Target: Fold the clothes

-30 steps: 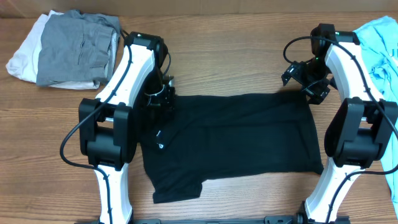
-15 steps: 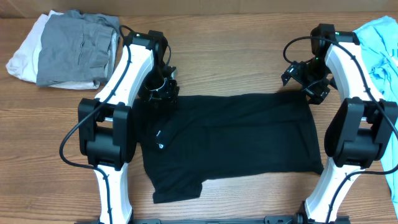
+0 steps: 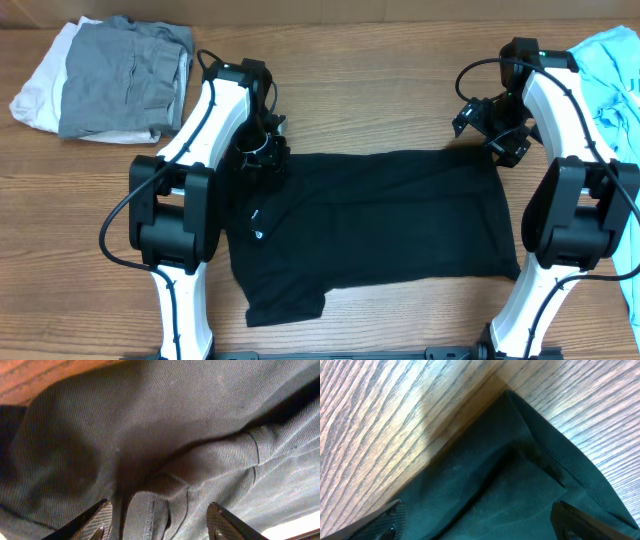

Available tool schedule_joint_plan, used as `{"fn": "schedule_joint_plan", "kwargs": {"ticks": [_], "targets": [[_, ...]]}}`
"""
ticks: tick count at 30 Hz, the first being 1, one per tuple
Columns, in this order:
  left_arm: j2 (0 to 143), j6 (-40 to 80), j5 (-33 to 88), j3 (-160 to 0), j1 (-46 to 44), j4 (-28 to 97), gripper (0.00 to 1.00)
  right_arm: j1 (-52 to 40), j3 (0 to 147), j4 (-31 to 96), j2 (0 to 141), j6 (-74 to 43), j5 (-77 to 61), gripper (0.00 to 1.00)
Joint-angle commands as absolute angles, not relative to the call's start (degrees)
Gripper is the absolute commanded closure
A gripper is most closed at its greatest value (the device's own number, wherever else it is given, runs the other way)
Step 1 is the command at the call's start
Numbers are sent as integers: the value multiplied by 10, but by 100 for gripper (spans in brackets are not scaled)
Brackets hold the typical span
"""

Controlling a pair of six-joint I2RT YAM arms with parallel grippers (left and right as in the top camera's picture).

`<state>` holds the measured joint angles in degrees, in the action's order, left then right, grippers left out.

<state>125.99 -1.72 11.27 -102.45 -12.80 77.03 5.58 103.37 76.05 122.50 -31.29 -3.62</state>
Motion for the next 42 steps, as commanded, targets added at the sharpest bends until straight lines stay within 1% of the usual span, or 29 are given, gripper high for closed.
{"fn": "schedule_joint_plan", "kwargs": {"ticks": [1,7,9,10,11,13,14,15,17,23,26,36,42], "targets": [[1244,-33,121,-1011,-133,757,37,57,1031,759,1208,-310,-36,4],[1244,-35,121,-985,-133,728,39,57,1031,755,1208,-310,-36,4],[1244,-38,122,-985,-133,728,51,57,1031,755,1208,-310,-36,4],[1244,-39,126,-985,-135,728,60,57,1031,753,1208,-310,-36,4],[1244,-39,129,-985,-135,728,62,57,1031,753,1208,-310,-36,4],[1244,-44,137,-985,-137,728,73,57,1031,753,1208,-310,-36,4],[1244,-43,137,-985,-138,728,83,57,1031,753,1208,-310,-36,4],[1244,-43,136,-985,-139,729,96,57,1031,755,1208,-310,-36,4],[1244,-44,136,-985,-140,733,96,57,1031,762,1208,-310,-36,5],[1242,-43,136,-1006,-140,785,96,57,1031,774,1207,-310,-40,14],[1230,-43,136,-1027,-140,818,96,57,1031,783,1201,-310,-47,15],[1112,-43,136,-1037,-157,872,96,57,1031,843,1134,-310,-41,16],[1098,-43,156,-1036,-178,927,96,57,1031,878,1101,-310,-35,16]]}}
